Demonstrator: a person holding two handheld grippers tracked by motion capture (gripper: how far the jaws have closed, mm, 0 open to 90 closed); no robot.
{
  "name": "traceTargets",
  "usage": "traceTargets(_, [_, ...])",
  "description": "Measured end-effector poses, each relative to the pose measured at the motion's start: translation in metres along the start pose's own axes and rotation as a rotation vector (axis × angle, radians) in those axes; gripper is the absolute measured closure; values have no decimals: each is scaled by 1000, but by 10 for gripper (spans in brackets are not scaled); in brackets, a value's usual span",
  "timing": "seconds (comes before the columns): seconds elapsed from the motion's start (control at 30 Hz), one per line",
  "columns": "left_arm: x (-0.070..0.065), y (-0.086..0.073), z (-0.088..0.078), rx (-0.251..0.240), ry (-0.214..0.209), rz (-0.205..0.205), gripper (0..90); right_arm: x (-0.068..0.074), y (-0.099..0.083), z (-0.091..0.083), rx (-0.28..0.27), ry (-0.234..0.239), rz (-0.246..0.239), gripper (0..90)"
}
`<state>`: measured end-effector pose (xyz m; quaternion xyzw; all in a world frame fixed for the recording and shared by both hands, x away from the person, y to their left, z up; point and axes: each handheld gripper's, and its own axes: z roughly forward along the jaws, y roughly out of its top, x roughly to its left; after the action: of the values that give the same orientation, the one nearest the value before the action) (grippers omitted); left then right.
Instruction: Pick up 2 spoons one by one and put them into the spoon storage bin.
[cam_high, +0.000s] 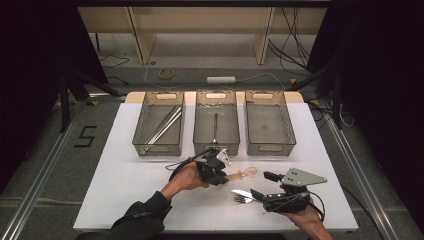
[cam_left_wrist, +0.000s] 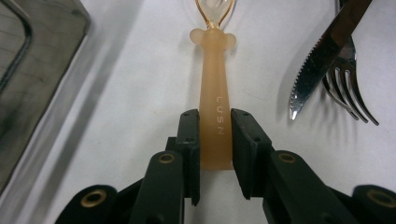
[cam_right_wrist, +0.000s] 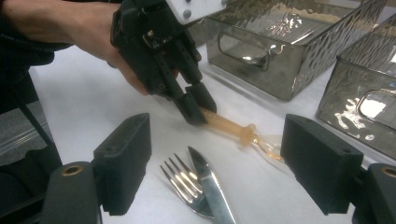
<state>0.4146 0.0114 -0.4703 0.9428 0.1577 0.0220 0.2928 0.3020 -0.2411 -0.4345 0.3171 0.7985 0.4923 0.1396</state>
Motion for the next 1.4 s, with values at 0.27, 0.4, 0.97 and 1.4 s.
traceTargets(0.27, [3, 5, -18, -63, -17, -41, 736, 0, 0, 0, -5, 0, 0, 256])
traceTargets(0.4, [3, 9, -29, -95, -18, -49, 735, -1, 0, 0, -4, -2, 1, 256])
traceTargets(0.97, [6, 16, -56, -169, -24, -68, 735, -1, 0, -1, -4, -1, 8, 256])
traceTargets(1.4, [16, 15, -76, -226, 7, -105, 735, -4, -1, -1, -6, -2, 23, 256])
